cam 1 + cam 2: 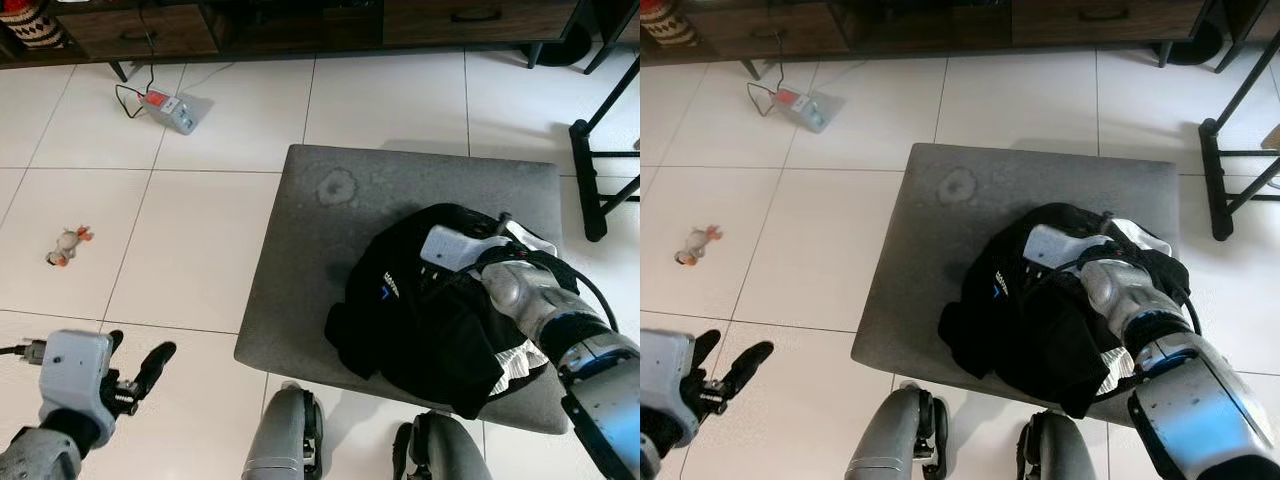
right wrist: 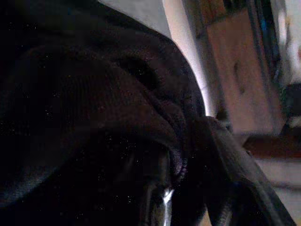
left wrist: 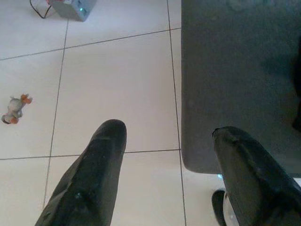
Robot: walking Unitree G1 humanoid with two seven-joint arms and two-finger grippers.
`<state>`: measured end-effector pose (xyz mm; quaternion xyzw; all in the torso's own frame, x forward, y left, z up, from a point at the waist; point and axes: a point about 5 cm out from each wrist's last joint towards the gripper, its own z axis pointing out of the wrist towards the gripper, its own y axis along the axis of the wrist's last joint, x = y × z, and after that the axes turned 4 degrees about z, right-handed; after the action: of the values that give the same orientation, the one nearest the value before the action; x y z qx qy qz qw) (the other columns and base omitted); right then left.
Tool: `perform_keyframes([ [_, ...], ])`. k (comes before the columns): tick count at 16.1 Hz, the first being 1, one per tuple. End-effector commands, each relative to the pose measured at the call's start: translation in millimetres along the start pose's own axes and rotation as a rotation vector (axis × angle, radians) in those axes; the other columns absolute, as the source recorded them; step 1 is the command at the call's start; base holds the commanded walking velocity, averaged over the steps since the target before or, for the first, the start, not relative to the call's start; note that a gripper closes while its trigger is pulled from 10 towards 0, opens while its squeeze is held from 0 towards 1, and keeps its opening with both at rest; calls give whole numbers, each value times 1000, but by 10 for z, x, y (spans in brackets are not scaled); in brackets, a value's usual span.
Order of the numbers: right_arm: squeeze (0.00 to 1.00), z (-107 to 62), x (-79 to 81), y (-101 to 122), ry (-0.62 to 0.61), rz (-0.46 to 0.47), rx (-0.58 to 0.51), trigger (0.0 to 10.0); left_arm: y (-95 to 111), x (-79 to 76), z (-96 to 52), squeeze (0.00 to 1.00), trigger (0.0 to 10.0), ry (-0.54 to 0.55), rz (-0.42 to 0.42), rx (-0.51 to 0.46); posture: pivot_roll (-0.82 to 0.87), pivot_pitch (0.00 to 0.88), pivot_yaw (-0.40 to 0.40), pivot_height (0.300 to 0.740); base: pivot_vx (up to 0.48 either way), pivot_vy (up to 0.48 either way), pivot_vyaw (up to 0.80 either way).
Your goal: Hang hanger
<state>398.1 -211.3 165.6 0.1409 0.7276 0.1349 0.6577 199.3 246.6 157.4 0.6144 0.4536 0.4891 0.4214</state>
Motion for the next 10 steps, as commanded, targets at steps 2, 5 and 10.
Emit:
perform_keyframes([
  [2, 0, -48, 181, -56, 49, 153, 20, 0, -112, 21, 4, 0, 10000, 27, -7, 43, 255, 502, 157, 653, 0, 0, 0],
  [5, 0, -88, 236, -50, 23, 366, -21, 0, -124, -19, 106, 0, 10000, 33, -30, 19, 224, 467, 137, 653, 0, 0, 0],
  [10, 0, -308, -99, 451, -168, 909, -325, 0, -176, -102, 445, 0, 10000, 44, -73, -33, 138, 300, 88, 653, 0, 0, 0],
])
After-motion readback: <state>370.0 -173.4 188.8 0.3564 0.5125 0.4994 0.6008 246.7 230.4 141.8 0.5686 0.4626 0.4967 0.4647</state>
